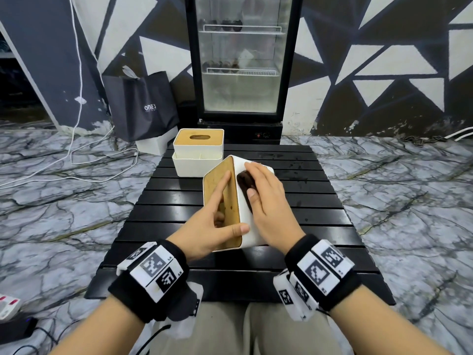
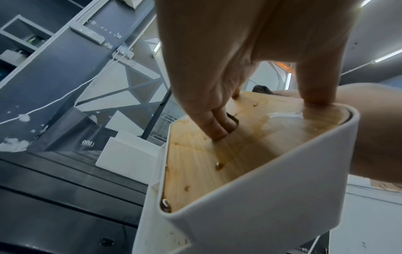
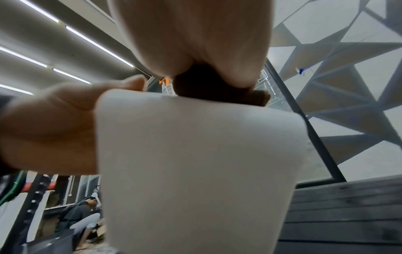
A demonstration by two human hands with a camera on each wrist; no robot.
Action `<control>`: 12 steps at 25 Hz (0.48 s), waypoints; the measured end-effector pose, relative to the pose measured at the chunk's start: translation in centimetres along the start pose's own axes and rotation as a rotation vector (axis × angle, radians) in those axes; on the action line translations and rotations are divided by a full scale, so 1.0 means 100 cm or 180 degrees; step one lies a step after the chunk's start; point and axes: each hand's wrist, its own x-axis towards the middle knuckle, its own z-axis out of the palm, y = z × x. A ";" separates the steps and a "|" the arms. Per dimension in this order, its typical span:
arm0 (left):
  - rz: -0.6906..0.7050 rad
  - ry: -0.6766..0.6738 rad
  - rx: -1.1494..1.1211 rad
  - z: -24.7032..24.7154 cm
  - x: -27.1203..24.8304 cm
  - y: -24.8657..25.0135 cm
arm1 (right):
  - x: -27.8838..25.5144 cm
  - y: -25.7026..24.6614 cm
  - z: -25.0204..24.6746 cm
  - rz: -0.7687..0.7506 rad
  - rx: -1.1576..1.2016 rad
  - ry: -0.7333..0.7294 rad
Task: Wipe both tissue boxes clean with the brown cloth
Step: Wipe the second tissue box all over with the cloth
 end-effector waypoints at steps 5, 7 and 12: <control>-0.0001 -0.0049 0.0058 -0.001 -0.005 0.003 | 0.005 0.007 -0.006 0.0142 -0.0007 0.0099; 0.0007 0.0013 0.0154 0.000 -0.005 0.007 | -0.001 0.006 -0.003 0.0088 -0.0059 0.0211; -0.0128 0.0728 0.0292 -0.010 0.003 0.016 | -0.018 0.005 0.007 -0.0220 -0.0120 0.0437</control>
